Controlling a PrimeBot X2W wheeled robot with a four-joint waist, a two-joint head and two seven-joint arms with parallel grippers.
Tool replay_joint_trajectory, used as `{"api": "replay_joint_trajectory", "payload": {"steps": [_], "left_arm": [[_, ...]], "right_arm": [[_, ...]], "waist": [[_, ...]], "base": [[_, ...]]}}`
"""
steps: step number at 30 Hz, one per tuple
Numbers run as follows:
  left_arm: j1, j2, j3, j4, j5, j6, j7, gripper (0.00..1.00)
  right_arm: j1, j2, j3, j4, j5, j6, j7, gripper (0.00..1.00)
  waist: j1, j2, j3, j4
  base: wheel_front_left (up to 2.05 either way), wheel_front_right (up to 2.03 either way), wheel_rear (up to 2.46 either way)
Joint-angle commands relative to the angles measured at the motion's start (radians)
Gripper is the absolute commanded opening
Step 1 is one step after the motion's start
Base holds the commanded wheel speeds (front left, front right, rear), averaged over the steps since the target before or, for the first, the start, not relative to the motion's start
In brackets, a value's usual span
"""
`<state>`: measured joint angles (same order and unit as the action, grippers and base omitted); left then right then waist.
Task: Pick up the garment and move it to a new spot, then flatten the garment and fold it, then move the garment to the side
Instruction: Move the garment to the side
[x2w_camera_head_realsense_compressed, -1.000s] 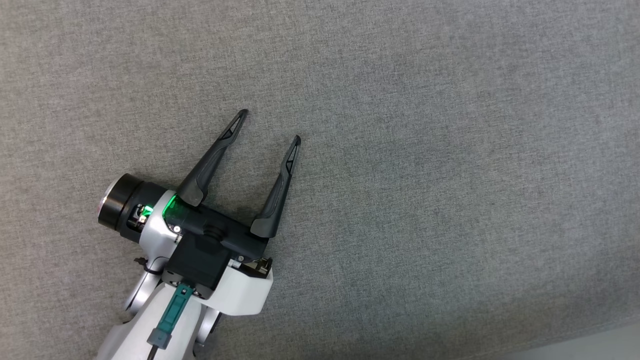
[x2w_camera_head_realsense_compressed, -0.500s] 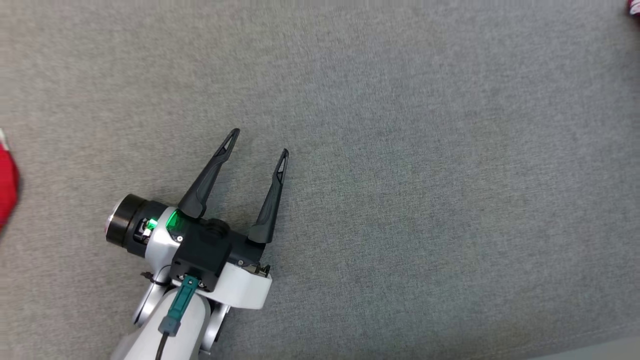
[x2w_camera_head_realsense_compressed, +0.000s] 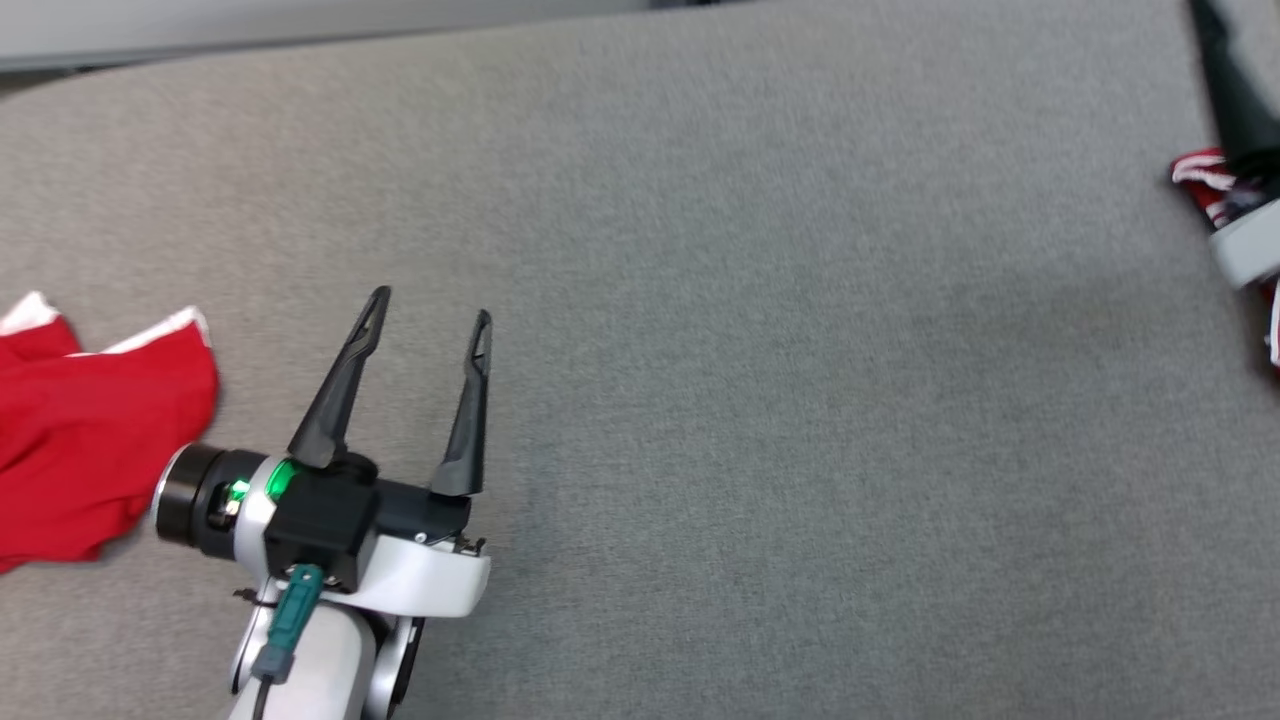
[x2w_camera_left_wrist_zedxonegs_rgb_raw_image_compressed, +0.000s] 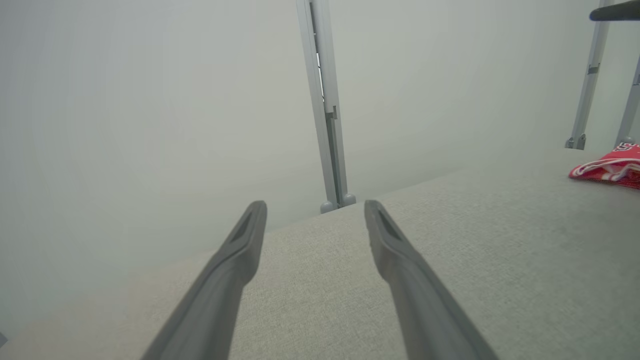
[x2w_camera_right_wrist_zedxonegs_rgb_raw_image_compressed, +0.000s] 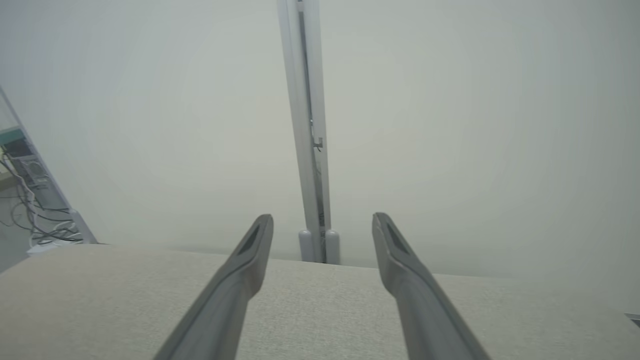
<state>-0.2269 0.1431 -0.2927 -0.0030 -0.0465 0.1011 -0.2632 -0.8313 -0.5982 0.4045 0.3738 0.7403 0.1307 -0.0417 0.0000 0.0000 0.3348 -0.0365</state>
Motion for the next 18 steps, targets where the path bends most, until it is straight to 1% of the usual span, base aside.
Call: {"api": "replay_joint_trajectory", "payload": {"steps": [1, 4, 5, 8, 11, 15, 18], "left_arm": [[0.014, -0.002, 0.015, -0.005, -0.009, 0.008, 0.000, 1.00], [0.047, -0.014, 0.058, -0.005, -0.023, 0.005, 0.000, 1.00], [0.069, -0.020, 0.085, -0.009, -0.029, -0.001, 0.000, 1.00], [0.107, -0.031, 0.125, -0.013, -0.034, -0.005, 0.000, 1.00], [0.141, -0.044, 0.158, -0.016, -0.031, -0.013, 0.000, 1.00], [0.173, -0.056, 0.204, -0.010, -0.038, -0.027, 0.000, 1.00], [0.189, -0.067, 0.230, -0.002, -0.040, -0.046, 0.000, 1.00]], "right_arm": [[0.036, 0.023, -0.007, -0.021, 0.025, 0.000, -0.015, 1.00], [0.128, 0.082, -0.059, -0.063, 0.049, 0.000, -0.076, 1.00], [0.187, 0.121, -0.070, -0.089, 0.025, 0.000, -0.118, 1.00], [0.277, 0.189, -0.109, -0.108, 0.002, 0.000, -0.175, 1.00], [0.362, 0.253, -0.150, -0.120, -0.067, 0.000, -0.209, 1.00], [0.471, 0.331, -0.197, -0.146, -0.194, 0.000, -0.225, 1.00], [0.546, 0.391, -0.241, -0.195, -0.297, 0.000, -0.226, 1.00]], "waist": [[0.0000, 0.0000, -0.052, 0.033], [0.0000, 0.0000, -0.090, 0.049], [0.0000, 0.0000, -0.112, 0.058], [0.0000, 0.0000, -0.145, 0.065], [0.0000, 0.0000, -0.171, 0.068], [0.0000, 0.0000, -0.195, 0.075], [0.0000, 0.0000, -0.211, 0.079]], "base": [[0.00, 0.00, 0.00], [0.00, 0.00, 0.00], [0.00, 0.00, 0.00], [0.00, 0.00, 0.00], [0.00, 0.00, 0.00], [0.00, 0.00, 0.00], [0.00, 0.00, 0.00]]}}
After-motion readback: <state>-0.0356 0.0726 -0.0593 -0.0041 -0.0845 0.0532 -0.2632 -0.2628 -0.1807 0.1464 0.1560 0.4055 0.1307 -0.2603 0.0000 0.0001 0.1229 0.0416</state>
